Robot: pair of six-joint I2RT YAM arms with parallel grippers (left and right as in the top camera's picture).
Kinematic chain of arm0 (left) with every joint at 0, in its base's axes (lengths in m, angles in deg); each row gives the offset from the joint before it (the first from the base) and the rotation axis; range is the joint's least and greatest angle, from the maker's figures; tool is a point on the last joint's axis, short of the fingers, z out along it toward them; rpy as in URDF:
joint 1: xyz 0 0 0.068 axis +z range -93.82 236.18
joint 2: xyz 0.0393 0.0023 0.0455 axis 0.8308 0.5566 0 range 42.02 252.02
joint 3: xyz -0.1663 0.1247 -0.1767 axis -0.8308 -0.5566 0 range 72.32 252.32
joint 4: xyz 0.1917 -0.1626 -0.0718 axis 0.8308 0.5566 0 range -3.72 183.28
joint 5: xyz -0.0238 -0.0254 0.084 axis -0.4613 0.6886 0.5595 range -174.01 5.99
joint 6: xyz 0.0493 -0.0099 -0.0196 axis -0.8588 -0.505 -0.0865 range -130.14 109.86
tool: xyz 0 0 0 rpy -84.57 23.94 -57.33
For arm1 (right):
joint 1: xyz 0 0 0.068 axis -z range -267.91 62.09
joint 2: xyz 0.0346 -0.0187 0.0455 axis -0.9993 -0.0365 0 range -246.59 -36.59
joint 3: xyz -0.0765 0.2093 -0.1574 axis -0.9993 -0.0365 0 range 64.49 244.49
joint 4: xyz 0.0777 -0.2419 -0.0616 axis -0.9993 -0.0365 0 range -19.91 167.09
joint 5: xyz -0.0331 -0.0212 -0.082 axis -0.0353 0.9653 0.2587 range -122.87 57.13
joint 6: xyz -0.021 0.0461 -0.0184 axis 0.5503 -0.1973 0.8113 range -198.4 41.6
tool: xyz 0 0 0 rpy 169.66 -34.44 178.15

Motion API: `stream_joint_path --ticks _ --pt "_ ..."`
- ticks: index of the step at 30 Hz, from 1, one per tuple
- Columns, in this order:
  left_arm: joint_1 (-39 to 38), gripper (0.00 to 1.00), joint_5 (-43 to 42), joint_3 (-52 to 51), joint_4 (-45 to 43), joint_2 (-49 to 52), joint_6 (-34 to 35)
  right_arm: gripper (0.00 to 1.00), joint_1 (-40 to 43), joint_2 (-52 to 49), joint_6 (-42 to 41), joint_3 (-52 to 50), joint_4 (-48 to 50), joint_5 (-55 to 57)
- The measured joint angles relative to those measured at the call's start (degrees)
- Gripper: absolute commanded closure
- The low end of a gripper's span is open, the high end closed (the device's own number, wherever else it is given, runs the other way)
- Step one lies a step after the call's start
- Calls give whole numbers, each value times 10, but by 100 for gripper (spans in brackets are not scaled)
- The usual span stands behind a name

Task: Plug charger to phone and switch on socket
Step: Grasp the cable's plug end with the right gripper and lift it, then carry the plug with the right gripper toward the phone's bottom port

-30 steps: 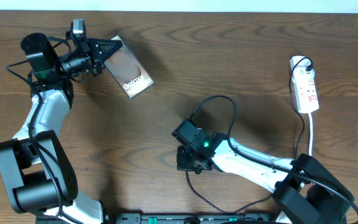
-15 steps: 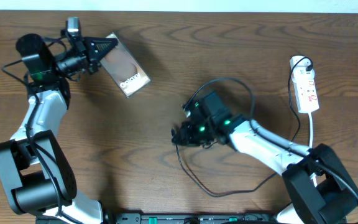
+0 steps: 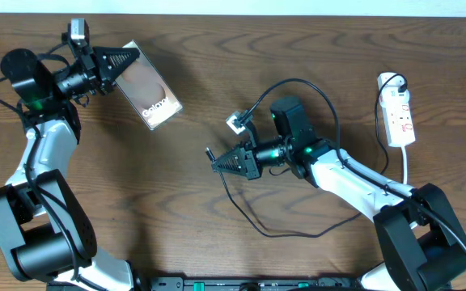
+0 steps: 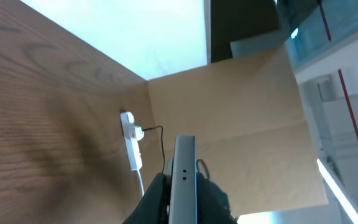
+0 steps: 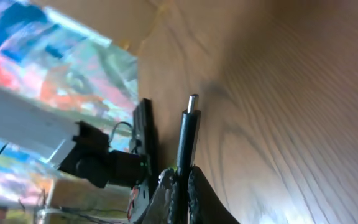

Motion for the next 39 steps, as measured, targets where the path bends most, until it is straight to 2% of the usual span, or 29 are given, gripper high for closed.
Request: stream_joint_path --ticks 5,10,13,18,28,29,31,32,33,34,37,39 --pt "0 93 -14 0 -6 0 0 95 0 0 2 0 49 -35" --pt "0 93 -19 0 -8 0 0 99 0 0 -32 3 -14 8" --pt "0 93 -21 0 -8 0 0 99 0 0 -63 6 -137 98" --pt "0 92 -22 0 -8 0 0 99 14 -1 -103 6 -282 271" --pt "0 93 -22 0 -8 0 -2 98 77 -1 -124 15 -434 521" --pt "0 93 -22 0 -8 0 -2 93 78 -1 -124 16 -443 535" --pt "0 93 -22 0 -8 0 -3 74 78 -1 -124 16 -460 563" --pt "0 92 -22 0 -8 0 -3 62 77 -1 -126 16 -464 576" --pt "0 93 -22 0 -8 0 -3 42 77 -1 -125 16 -464 580" --pt "0 92 -22 0 -8 0 -3 32 77 -1 -126 16 -464 588" --pt "0 92 -22 0 -8 0 -3 22 75 -1 -132 16 -460 603" --pt "0 93 -22 0 -8 0 -3 21 75 -1 -146 16 -457 610"
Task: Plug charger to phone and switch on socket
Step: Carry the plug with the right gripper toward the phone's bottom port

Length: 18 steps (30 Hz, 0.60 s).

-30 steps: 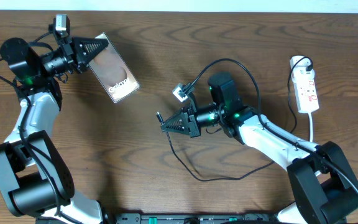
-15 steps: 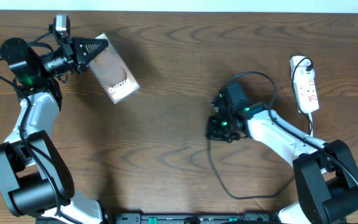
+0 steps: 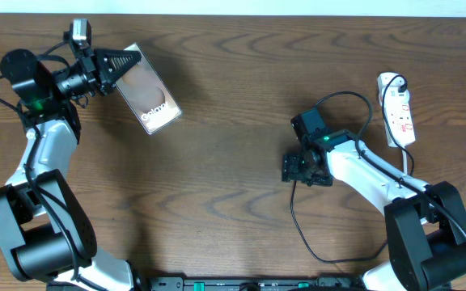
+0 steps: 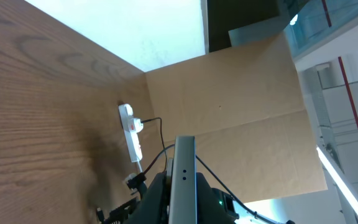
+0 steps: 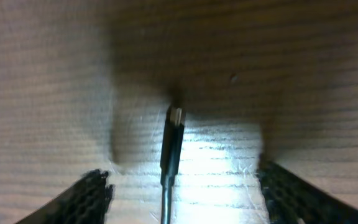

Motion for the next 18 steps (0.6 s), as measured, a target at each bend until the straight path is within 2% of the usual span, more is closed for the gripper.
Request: stream_joint_path --ticks 5,9,13,14,16,18 --pt "0 93 0 0 0 0 0 28 0 0 -51 0 10 9" --pt "0 93 0 0 0 0 0 28 0 -5 -93 0 11 8" --pt "0 93 0 0 0 0 0 32 -4 -18 -113 9 9 7" --pt "0 93 0 0 0 0 0 41 -6 -23 -115 13 9 8" --pt "0 93 0 0 0 0 0 49 -11 -32 -123 22 12 6" --pt "0 93 0 0 0 0 0 71 -16 -39 -126 29 17 5"
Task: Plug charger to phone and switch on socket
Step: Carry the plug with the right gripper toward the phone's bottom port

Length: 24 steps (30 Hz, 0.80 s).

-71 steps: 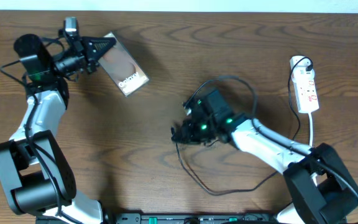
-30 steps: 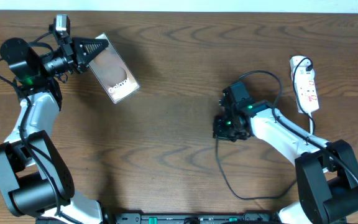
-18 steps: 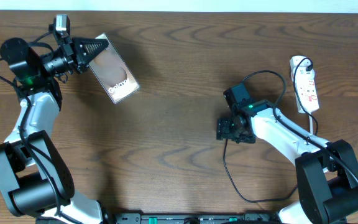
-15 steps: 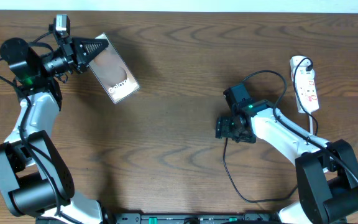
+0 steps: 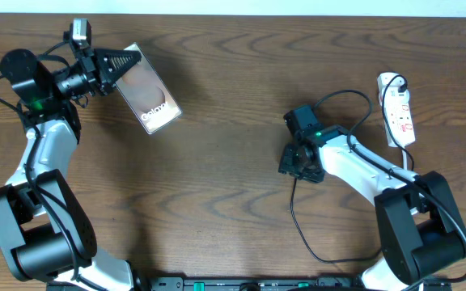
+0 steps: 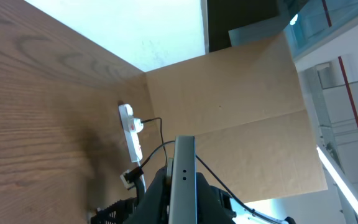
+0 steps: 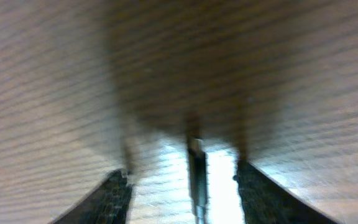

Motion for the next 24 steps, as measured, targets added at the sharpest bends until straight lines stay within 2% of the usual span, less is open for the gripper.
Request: stream_joint_path --ticks 2,6,12,15,16,18,24 --pt "0 93 0 0 0 0 -1 83 -3 -3 -3 2 5 -5" --pt "0 93 0 0 0 0 -1 99 -3 -7 -6 2 8 -19" --pt "0 92 0 0 0 0 -1 98 -3 -8 -7 2 10 -37" --pt "0 93 0 0 0 0 -1 76 -3 -9 -9 2 11 -43" --pt "0 93 0 0 0 0 -1 62 -3 -9 -9 2 13 -48" --pt "0 93 0 0 0 0 -1 55 -5 -9 -9 4 15 -58" --pt "0 93 0 0 0 0 -1 48 -7 -9 -10 8 9 -66"
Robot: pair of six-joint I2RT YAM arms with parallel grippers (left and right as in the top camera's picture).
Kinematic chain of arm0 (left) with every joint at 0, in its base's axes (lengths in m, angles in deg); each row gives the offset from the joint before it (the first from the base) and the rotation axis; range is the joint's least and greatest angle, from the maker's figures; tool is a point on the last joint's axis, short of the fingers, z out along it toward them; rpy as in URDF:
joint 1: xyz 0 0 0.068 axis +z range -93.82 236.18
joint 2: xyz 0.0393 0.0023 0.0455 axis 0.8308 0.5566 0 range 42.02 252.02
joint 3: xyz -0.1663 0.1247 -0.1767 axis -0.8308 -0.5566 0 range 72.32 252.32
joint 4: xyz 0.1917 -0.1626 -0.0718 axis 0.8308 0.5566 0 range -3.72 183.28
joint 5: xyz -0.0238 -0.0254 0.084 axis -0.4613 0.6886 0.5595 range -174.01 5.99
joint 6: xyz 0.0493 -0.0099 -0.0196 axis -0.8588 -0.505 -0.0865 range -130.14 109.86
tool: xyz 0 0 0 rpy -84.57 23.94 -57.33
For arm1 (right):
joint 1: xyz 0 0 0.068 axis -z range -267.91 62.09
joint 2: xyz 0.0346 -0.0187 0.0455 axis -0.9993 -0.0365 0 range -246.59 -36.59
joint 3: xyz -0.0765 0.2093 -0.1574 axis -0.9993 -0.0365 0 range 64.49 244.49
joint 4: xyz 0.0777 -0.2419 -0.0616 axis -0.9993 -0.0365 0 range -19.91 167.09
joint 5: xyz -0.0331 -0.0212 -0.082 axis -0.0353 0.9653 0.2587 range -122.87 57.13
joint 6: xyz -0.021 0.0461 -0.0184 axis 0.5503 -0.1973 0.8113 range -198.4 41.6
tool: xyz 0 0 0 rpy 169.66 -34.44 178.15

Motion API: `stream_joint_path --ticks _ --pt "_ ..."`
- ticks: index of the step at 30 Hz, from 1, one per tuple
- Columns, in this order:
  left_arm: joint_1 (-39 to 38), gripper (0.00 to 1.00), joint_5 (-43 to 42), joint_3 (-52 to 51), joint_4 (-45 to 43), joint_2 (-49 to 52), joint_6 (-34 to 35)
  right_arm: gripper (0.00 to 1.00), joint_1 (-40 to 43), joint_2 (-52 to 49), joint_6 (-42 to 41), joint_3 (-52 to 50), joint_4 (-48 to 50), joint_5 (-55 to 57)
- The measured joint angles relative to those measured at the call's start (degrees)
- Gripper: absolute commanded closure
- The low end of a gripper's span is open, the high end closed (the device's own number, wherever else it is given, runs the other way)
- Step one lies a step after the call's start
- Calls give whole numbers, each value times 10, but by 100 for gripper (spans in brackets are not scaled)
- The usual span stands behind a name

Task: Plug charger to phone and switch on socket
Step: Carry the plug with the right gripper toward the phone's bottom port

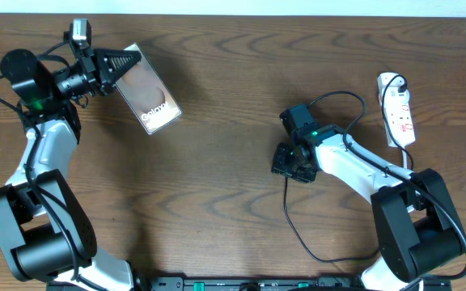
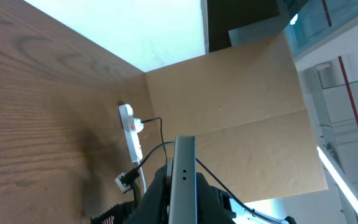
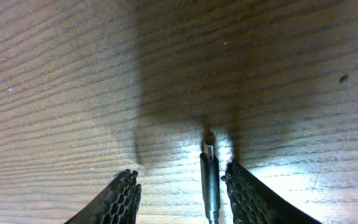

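My left gripper [image 1: 129, 58] is shut on a phone [image 1: 148, 97], held tilted above the table's far left; in the left wrist view the phone's edge [image 2: 184, 177] stands upright between the fingers [image 2: 213, 193]. The black charger plug [image 3: 209, 180] lies flat on the wood, its metal tip pointing away. My right gripper [image 3: 180, 177] stands open over it, the plug close beside the right finger [image 3: 247, 196]. From overhead the right gripper [image 1: 290, 166] points down at the table's middle right and hides the plug. The black cable [image 1: 291, 222] trails from it.
A white power strip [image 1: 400, 109] lies at the far right edge with the charger's adapter plugged in at its top end; it also shows as the white strip [image 2: 130, 132] in the left wrist view. Brown cardboard [image 2: 241, 106] stands beyond the table.
My right gripper has shifted slightly left over the table, still open around the lying plug, which now sits near the right finger. The cable loop has followed. The left arm and phone are unmoved.
At first my right gripper was shut on the plug, held in the air at the table's middle and aimed toward the phone. Later the plug lay on the table further right with the gripper open above it. It has stayed open there, drifting left. The phone stayed held.
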Motion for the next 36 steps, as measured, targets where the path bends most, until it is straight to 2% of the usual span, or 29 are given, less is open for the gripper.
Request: stream_joint_path --ticks 4,9,13,15,22,26,28,32,36 --pt "0 93 0 0 0 0 0 49 0 0 0 1 -12 -6" --pt "0 93 0 0 0 0 0 67 0 0 -3 1 -27 -5" --pt "0 93 0 0 0 0 0 92 0 0 -4 -1 -32 -4" --pt "0 93 0 0 0 0 0 99 1 -2 -3 -3 -31 -6" --pt "0 93 0 0 0 0 0 99 0 -2 -4 -4 -27 -14" --pt "0 93 0 0 0 0 0 99 -3 -6 13 -10 21 -71" --pt "0 92 0 0 0 0 0 99 -4 -16 43 -16 71 -131" --pt "0 93 0 0 0 0 0 99 -4 -38 136 -28 206 -325" --pt "0 93 0 0 0 0 0 99 -14 -38 177 -29 337 -478"
